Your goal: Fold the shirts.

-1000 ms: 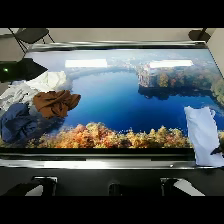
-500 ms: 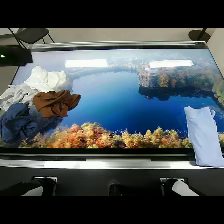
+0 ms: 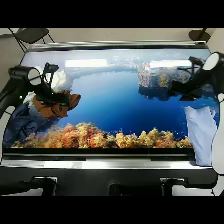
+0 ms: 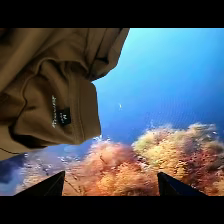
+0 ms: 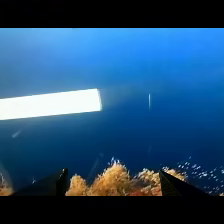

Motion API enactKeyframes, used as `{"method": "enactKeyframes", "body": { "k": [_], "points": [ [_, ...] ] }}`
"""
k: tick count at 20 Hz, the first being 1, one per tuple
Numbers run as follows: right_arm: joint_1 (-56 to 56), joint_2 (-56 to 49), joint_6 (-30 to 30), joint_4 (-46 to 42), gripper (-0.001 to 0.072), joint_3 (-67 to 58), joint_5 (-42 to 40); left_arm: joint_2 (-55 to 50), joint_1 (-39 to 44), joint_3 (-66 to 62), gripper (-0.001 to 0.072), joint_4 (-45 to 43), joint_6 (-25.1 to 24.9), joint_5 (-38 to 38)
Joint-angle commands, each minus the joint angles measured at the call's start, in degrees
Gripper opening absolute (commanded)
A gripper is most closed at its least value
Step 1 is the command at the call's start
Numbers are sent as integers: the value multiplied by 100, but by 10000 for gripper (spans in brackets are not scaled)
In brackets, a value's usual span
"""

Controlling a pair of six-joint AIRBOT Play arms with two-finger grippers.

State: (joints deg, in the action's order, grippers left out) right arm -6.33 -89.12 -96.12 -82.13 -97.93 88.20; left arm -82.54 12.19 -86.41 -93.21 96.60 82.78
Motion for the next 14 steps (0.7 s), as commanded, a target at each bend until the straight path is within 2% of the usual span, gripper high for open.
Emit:
{"method": "enactKeyframes", "body": {
  "k": [1, 14],
  "points": [
    [304, -223, -120, -2, 668, -20, 531, 297, 188, 597, 702, -304, 149, -452],
    [295, -223, -120, 0, 668, -20, 597, 293, 188, 597, 702, -302, 96, -422]
  ]
}}
